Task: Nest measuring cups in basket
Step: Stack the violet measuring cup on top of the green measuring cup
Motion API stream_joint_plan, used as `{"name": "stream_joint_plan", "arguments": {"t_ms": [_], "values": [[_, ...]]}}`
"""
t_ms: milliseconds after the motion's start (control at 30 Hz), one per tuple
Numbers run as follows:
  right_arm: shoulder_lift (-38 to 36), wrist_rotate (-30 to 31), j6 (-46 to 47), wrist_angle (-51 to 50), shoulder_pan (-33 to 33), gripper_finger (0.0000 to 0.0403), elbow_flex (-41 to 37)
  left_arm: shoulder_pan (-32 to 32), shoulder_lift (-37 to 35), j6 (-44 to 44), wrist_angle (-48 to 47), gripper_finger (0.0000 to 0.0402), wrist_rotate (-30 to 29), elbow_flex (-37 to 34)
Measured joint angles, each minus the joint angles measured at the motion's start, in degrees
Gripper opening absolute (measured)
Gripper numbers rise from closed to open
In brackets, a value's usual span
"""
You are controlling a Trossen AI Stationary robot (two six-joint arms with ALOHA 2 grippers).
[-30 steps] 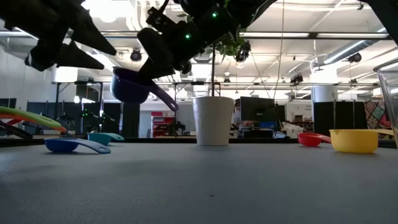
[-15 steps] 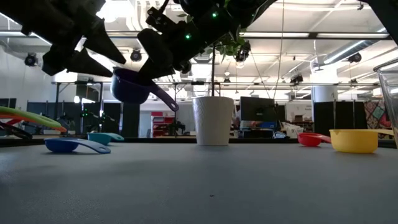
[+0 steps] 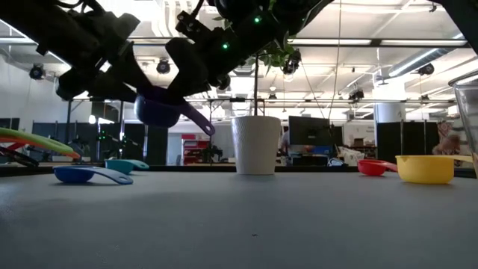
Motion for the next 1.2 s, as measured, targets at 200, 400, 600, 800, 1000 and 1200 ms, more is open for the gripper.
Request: {"name": "stream_joint_plan", "arguments": {"t_ms": [200, 400, 600, 800, 1000, 1200], "values": [[0.00, 0.00, 0.19, -0.30, 0.01, 0.0009, -0.02, 0.02, 0.19, 3.27, 1.05, 0.0043, -0.73, 0.02], [-0.30, -0.74, -1.60, 1.08, 0.01, 0.0028, -0.09, 0.11, 0.09, 5.21, 1.24, 0.0014, -1.97, -0.03], [-2.78, -0.71, -3.86, 0.93, 0.24, 0.0107, 0.00, -0.23, -0.96, 5.40, 0.46, 0.0010, -1.07, -0.05], [-7.73, -0.48, -4.57, -5.22, 0.35, 0.0191, -0.06, -4.47, -6.14, 2.97, -3.93, 0.0010, -1.13, -0.07], [-13.39, -0.46, -3.90, -7.60, 0.28, 0.0223, -3.65, -14.37, -11.59, -7.93, -9.55, 0.0010, -0.28, -0.07], [-19.62, -0.50, -1.92, -2.48, 0.32, 0.0226, -11.80, -26.38, -12.24, -28.44, -16.25, 0.0010, 0.87, -0.07]]}}
